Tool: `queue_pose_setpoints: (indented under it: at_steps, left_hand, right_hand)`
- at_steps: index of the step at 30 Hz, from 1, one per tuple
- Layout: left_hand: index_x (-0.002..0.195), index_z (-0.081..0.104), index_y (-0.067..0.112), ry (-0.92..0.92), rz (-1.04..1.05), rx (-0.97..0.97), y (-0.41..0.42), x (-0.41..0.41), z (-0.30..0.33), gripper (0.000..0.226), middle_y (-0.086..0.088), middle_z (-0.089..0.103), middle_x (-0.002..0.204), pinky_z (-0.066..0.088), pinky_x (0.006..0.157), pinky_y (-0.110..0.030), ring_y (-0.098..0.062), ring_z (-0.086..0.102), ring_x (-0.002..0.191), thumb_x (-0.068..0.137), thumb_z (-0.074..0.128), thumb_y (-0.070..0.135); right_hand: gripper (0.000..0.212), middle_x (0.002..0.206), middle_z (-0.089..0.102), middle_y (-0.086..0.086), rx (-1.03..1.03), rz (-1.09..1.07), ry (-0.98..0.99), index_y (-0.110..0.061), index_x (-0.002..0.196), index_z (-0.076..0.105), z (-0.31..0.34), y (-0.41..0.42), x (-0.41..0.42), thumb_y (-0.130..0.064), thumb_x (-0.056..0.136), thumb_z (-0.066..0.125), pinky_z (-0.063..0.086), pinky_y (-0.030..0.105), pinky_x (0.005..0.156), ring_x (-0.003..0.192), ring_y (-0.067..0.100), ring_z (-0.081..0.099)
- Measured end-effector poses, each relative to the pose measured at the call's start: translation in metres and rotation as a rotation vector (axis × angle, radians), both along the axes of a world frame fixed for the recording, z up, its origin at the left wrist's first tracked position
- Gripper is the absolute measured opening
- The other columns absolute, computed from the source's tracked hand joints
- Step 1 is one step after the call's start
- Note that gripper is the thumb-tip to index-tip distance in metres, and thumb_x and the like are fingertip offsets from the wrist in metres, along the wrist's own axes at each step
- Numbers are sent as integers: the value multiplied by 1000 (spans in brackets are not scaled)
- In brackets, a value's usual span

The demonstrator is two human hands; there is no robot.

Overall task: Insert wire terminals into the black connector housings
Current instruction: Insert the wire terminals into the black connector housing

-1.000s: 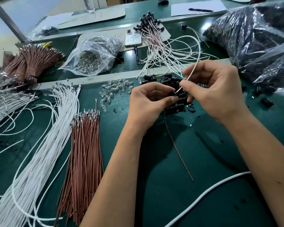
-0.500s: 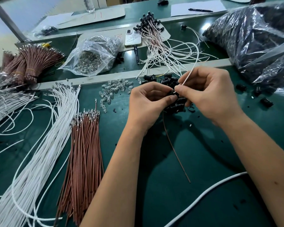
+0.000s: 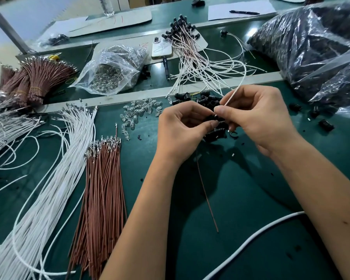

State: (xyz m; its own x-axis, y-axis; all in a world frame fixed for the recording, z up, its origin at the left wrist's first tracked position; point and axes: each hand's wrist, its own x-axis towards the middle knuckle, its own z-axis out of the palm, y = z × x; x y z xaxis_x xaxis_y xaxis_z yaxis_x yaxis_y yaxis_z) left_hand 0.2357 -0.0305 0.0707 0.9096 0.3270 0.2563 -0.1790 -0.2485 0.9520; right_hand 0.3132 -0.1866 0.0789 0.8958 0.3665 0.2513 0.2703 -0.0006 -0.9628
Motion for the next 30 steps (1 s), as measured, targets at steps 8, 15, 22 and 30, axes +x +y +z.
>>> queue_pose_setpoints:
  at_steps: [8,15,22,30]
  left_hand:
    - [91,76,6,124,-96,-422,1,-1,3,8,-11,74,79,54,67,-21,-16,68,69,85,76,1]
    - [98,73,1,243,-246,-740,2,-3,9,21,-12,74,84,57,66,-17,-16,71,68,78,70,1]
    - [96,72,4,309,-282,-773,3,-3,8,23,-13,75,85,57,66,-16,-15,71,67,74,73,12]
    - [99,72,-1,350,-306,-898,2,-2,9,25,-14,74,86,57,60,-16,-12,68,63,76,70,8]
  right_hand:
    - [16,64,71,1,23,-15,33,-11,81,72,2,0,1,-5,82,86,49,22,48,50,11,60]
    - [16,64,69,-1,173,35,231,-7,85,70,6,-1,0,-9,80,85,46,20,48,52,10,57]
    - [25,65,70,3,187,-2,232,-11,79,70,9,-1,-2,-22,68,88,44,20,45,50,10,55]
    - [16,71,73,3,218,37,256,-9,84,70,10,-3,0,-17,79,84,48,19,49,55,11,60]
